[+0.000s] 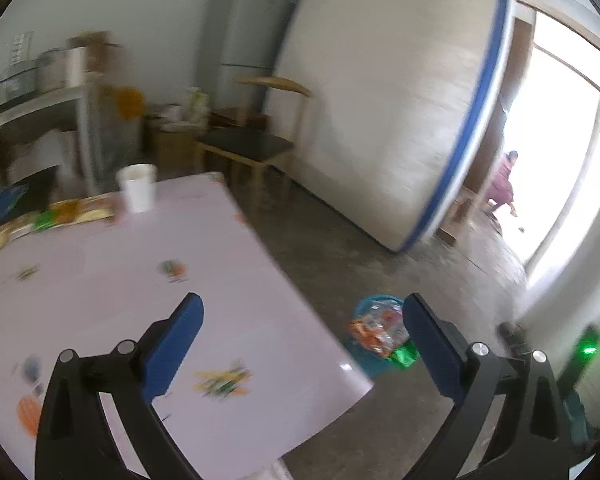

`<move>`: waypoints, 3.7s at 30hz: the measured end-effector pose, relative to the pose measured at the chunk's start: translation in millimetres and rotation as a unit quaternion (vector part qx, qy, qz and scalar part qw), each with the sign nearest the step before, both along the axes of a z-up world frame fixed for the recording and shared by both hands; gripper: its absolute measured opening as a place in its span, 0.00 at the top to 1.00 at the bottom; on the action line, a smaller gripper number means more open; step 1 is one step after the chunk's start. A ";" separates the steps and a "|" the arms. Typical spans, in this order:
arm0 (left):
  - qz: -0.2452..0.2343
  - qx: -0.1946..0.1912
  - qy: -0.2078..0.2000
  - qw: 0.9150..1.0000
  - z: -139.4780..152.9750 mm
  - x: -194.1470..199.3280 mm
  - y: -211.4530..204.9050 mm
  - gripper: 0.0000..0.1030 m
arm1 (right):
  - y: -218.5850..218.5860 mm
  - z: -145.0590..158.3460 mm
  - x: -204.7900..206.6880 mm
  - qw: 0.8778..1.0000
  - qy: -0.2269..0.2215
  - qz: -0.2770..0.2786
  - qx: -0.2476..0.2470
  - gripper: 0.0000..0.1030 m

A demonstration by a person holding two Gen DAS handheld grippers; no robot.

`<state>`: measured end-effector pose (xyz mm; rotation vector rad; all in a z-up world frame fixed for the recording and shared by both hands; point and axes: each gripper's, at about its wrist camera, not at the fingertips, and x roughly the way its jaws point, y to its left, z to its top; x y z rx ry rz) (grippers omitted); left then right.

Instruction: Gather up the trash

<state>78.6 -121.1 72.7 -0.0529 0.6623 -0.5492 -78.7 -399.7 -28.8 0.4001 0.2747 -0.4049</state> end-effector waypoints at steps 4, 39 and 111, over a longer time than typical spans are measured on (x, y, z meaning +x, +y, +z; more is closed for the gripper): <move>0.075 0.007 -0.009 0.997 -0.2 -29.8 57.3 0.05 | 58.1 39.3 3.9 0.996 -0.032 0.039 -0.071 0.07; 0.175 0.092 0.106 0.974 -106.8 -87.0 70.2 0.05 | 164.4 -19.5 20.7 0.949 0.234 0.117 -0.177 0.07; 0.184 0.086 0.086 0.975 -84.4 -82.8 56.8 0.05 | 130.8 -13.2 0.7 0.952 0.250 0.059 -0.166 0.07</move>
